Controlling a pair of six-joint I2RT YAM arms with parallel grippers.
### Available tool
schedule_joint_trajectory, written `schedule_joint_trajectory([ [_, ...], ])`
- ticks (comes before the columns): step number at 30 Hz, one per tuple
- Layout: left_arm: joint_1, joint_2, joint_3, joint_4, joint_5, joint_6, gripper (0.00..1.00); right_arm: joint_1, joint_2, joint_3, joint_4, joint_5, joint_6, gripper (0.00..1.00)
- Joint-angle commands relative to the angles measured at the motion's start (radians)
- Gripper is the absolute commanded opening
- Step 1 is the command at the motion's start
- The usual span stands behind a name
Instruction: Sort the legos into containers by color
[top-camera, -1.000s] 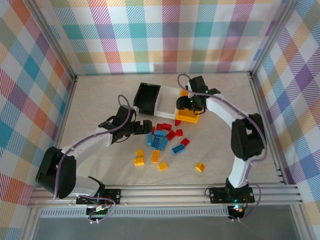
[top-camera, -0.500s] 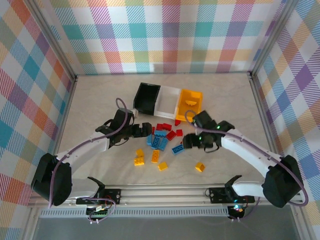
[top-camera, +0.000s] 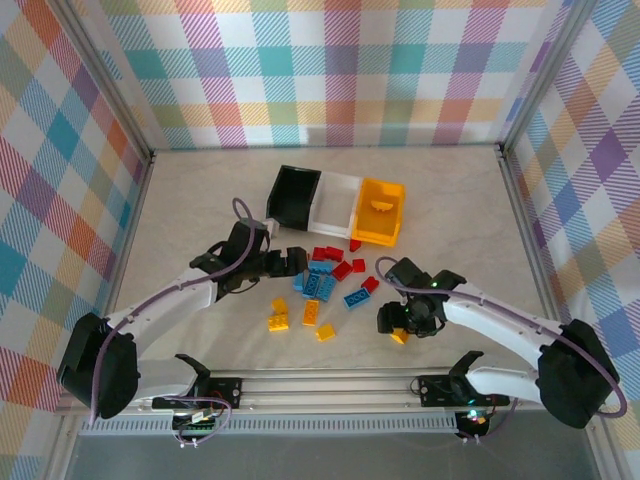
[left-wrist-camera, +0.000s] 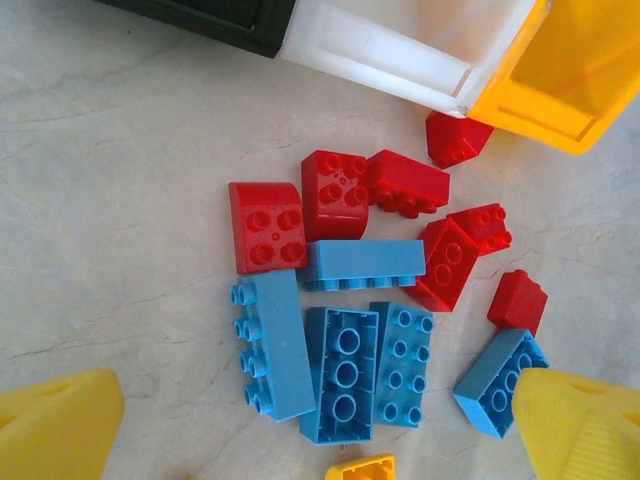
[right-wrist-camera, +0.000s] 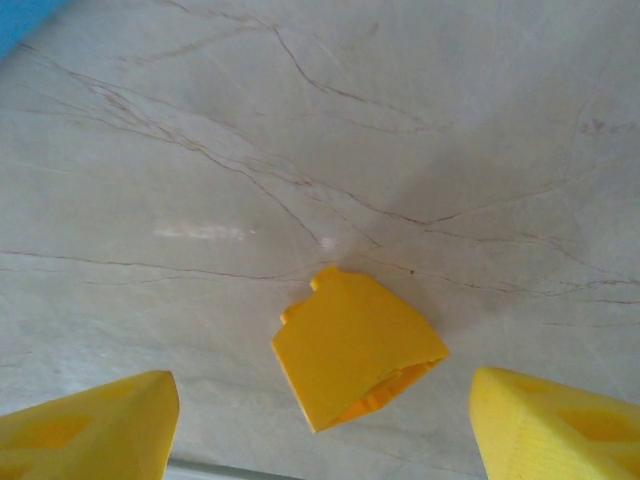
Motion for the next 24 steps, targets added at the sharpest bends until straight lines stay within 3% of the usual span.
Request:
schedule_joint_trajectory([
  [1, -0.007, -0.024, -0.033, -0.021, 0.001, -0.018, 1.00, 0.007, 0.041, -0.014, 0.073, -0.008, 0.010, 0.77],
  [11, -0.007, -0.045, -0.058, -0.025, -0.006, -0.028, 1.00, 0.008, 0.105, -0.053, 0.142, -0.049, 0.004, 0.75],
  [17, -0.007, -0.047, -0.078, -0.007, -0.007, -0.037, 1.00, 0.057, 0.052, -0.062, 0.110, -0.048, 0.044, 0.71],
  [24, -0.007, -0.032, -0.085, 0.005, 0.003, -0.046, 1.00, 0.093, 0.107, -0.061, 0.137, -0.013, 0.063, 0.67],
])
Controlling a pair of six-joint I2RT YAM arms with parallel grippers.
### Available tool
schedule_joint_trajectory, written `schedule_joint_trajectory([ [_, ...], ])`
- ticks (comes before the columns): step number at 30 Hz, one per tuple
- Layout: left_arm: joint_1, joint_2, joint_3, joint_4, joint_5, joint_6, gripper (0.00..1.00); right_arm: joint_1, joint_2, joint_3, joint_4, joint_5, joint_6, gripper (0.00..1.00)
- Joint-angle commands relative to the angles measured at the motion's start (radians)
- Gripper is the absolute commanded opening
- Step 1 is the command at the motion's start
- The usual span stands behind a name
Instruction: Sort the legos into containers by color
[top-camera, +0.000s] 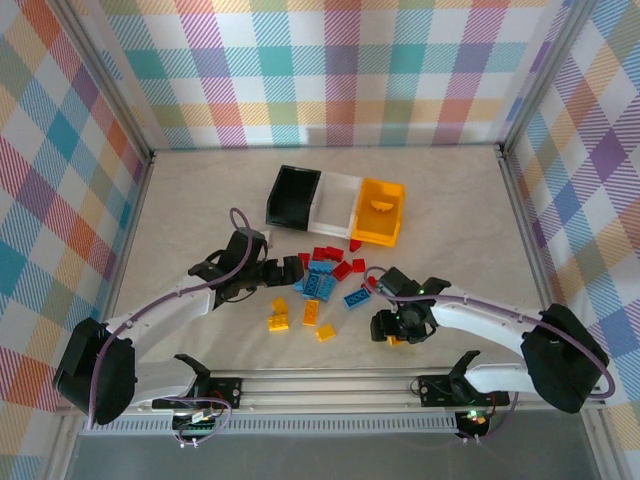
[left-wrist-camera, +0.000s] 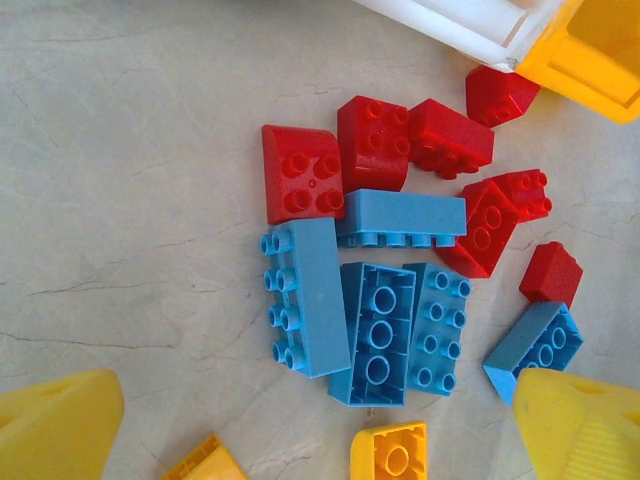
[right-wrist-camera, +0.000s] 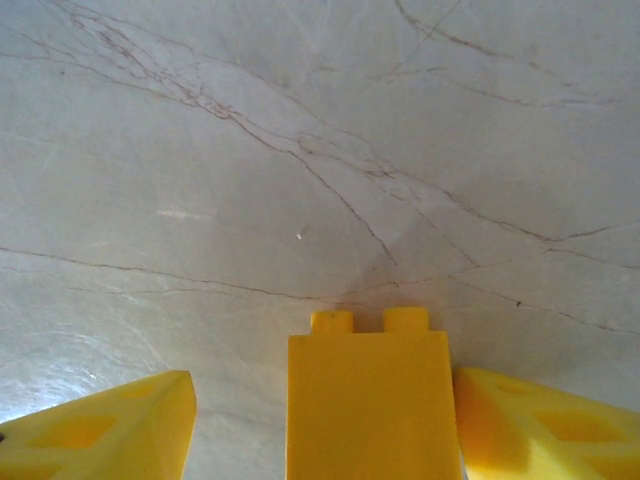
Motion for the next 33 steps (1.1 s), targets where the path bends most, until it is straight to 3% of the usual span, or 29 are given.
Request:
schedule_joint_trajectory([
  [1, -0.007, 0.000, -0.014, 0.000, 0.001, -0.015, 1.00, 0.012, 0.030, -0.007, 0.004, 0.024, 0.028, 0.65],
  [12, -0.008, -0.004, -0.012, -0.018, -0.014, 0.000, 1.00, 0.015, 0.075, 0.002, 0.027, 0.108, 0.032, 0.40],
  [20, -0.008, -0.002, -0.015, -0.017, -0.018, 0.004, 1.00, 0.014, -0.016, 0.077, -0.055, 0.177, 0.009, 0.32],
  [23, -0.008, 0.002, -0.012, -0.016, -0.014, 0.005, 1.00, 0.000, -0.006, 0.174, -0.085, 0.211, -0.042, 0.32],
  [27, -0.008, 0.000, 0.001, -0.028, -0.010, 0.013, 1.00, -0.111, 0.083, 0.378, -0.081, 0.190, -0.165, 0.32],
  [33, -0.007, -0.037, 0.010, -0.088, -0.023, 0.028, 1.00, -0.308, 0.369, 0.756, -0.049, 0.138, -0.329, 0.32],
])
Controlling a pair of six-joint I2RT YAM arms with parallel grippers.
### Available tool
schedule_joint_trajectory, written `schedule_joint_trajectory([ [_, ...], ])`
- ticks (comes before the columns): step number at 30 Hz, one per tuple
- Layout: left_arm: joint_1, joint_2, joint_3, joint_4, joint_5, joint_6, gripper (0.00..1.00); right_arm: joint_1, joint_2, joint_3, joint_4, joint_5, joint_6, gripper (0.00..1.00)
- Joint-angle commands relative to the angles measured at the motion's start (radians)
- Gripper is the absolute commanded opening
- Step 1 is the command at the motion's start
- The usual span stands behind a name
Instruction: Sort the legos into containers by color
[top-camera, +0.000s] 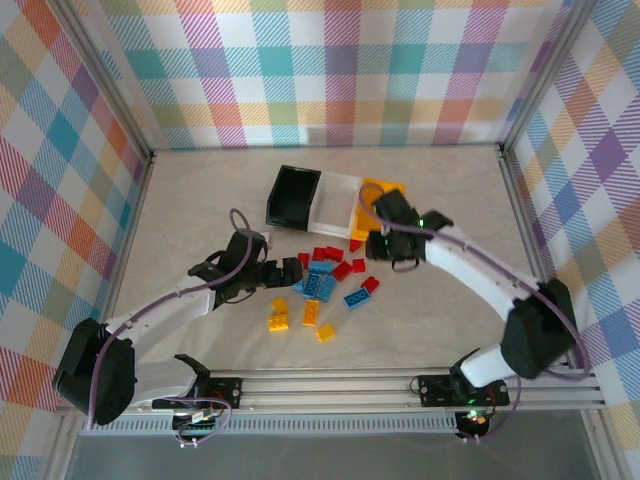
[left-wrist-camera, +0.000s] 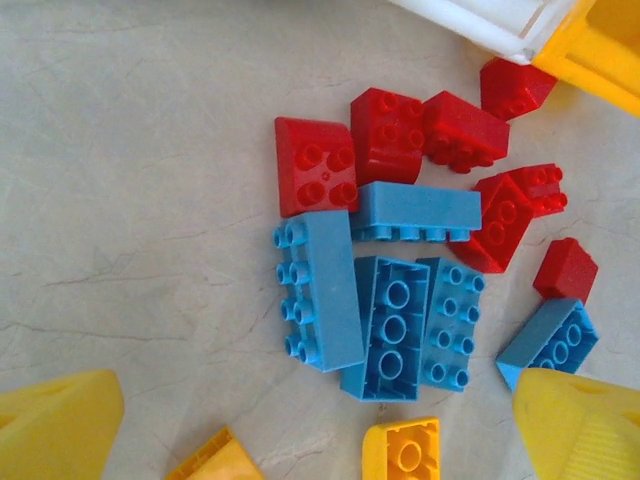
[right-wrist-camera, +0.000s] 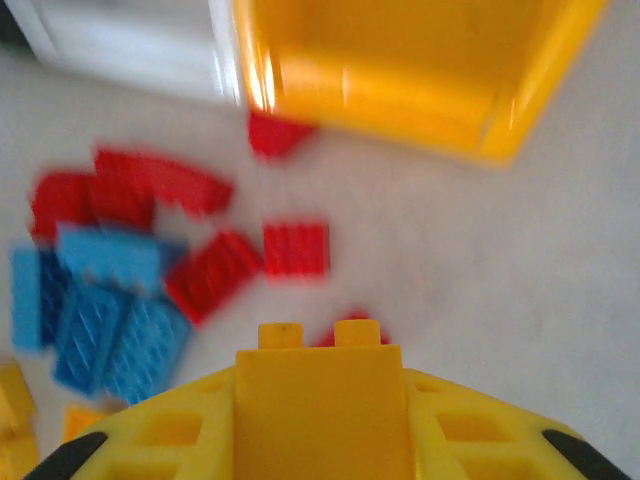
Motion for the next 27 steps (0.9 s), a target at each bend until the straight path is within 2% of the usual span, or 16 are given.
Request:
schedule_joint_trajectory([
  [1, -0.007, -0.040, 0.012, -0.069, -0.015, 0.023, 1.00, -0.082, 0.160, 0.159, 0.007, -0.037, -0.125, 0.32],
  [6, -0.007, -0.081, 0.005, -0.114, -0.043, 0.038, 1.00, -0.159, 0.385, 0.375, -0.004, -0.048, -0.161, 0.33],
  [8, -0.006, -0.096, 0.003, -0.130, -0.051, 0.044, 1.00, -0.183, 0.451, 0.432, -0.006, -0.059, -0.165, 0.36],
  [14, 0.001, -0.104, 0.005, -0.143, -0.060, 0.058, 1.00, -0.192, 0.517, 0.516, -0.012, -0.075, -0.199, 0.49],
  [21, 0.001, -0.069, 0.003, -0.105, -0.030, 0.038, 1.00, -0.175, 0.356, 0.411, -0.001, -0.105, -0.183, 0.52],
  [24, 0.000, -0.061, -0.007, -0.090, -0.025, 0.031, 1.00, -0.113, 0.216, 0.284, 0.009, -0.102, -0.176, 0.53],
  [27, -0.001, -0.062, -0.016, -0.082, -0.025, 0.023, 1.00, -0.003, 0.087, 0.121, 0.018, -0.130, -0.171, 0.57],
])
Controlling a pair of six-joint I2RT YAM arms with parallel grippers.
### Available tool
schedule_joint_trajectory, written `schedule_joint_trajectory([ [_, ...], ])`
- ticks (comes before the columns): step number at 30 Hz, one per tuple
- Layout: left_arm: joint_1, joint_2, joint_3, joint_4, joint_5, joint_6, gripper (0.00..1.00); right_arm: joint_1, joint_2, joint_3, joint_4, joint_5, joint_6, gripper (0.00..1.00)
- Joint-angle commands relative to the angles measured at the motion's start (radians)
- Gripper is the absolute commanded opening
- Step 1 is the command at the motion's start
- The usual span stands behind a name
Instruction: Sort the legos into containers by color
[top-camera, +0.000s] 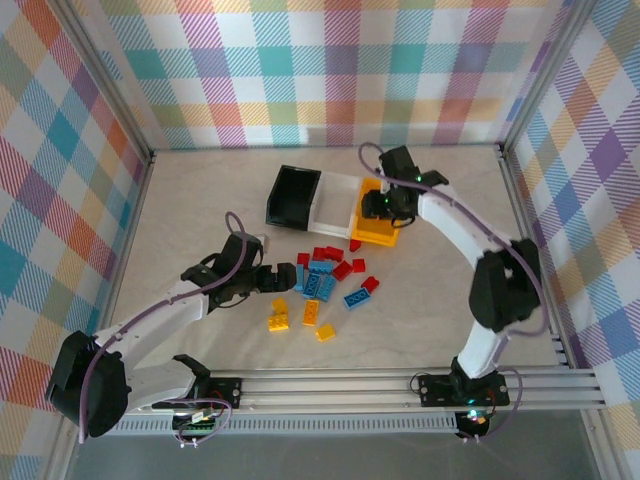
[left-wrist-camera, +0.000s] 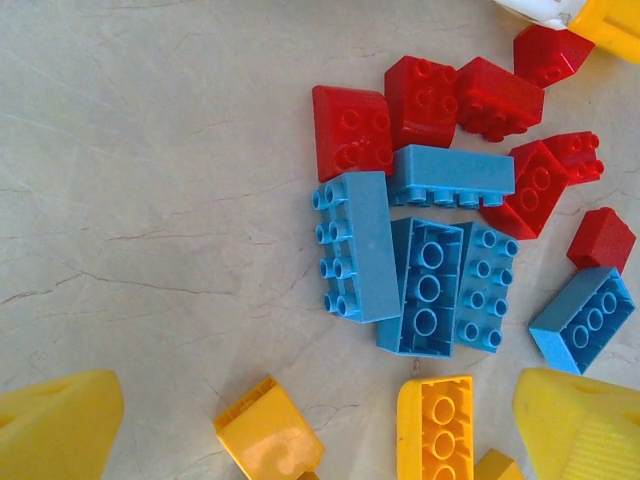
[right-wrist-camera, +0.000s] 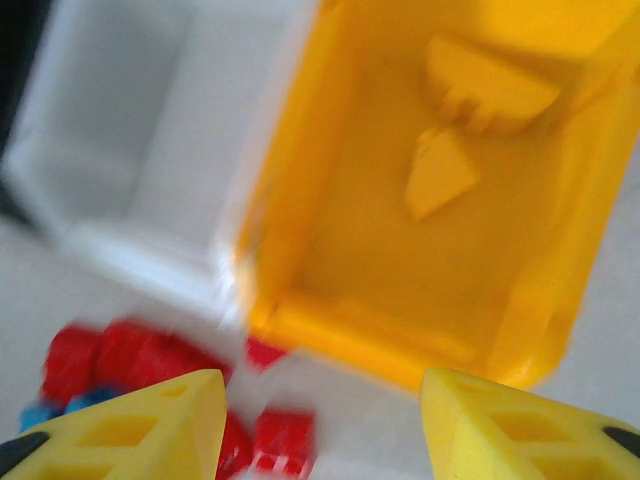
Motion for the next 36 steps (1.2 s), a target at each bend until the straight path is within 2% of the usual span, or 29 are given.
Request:
schedule_joint_trajectory([
  [1, -0.001, 0.000, -0.018, 0.016, 0.006, -0.007, 1.00, 0.131, -0.132, -0.159, -0.002, -0.060, 0.016, 0.59],
  [4, 0.000, -0.020, -0.028, 0.005, -0.027, -0.014, 1.00, 0.271, -0.205, -0.326, 0.017, -0.083, 0.051, 0.63],
  [8, 0.022, -0.041, -0.043, -0.026, -0.070, -0.041, 1.00, 0.471, -0.234, -0.455, 0.017, -0.033, 0.156, 0.68],
  [11, 0.059, -0.039, -0.059, -0.041, -0.061, -0.062, 1.00, 0.581, -0.224, -0.504, 0.054, -0.004, 0.232, 0.73],
  [14, 0.085, -0.053, -0.080, -0.040, -0.045, -0.076, 1.00, 0.649, -0.180, -0.506, 0.079, 0.027, 0.268, 0.76],
  [19, 0.107, -0.086, -0.092, -0.053, -0.031, -0.076, 1.00, 0.706, -0.065, -0.437, 0.080, 0.043, 0.269, 0.77],
  [30, 0.147, -0.113, -0.108, -0.074, -0.007, -0.048, 1.00, 0.715, 0.064, -0.370, 0.109, 0.055, 0.288, 0.75],
  [36, 0.164, -0.112, -0.117, -0.069, 0.005, -0.038, 1.00, 0.736, 0.124, -0.322, 0.058, 0.116, 0.298, 0.72],
])
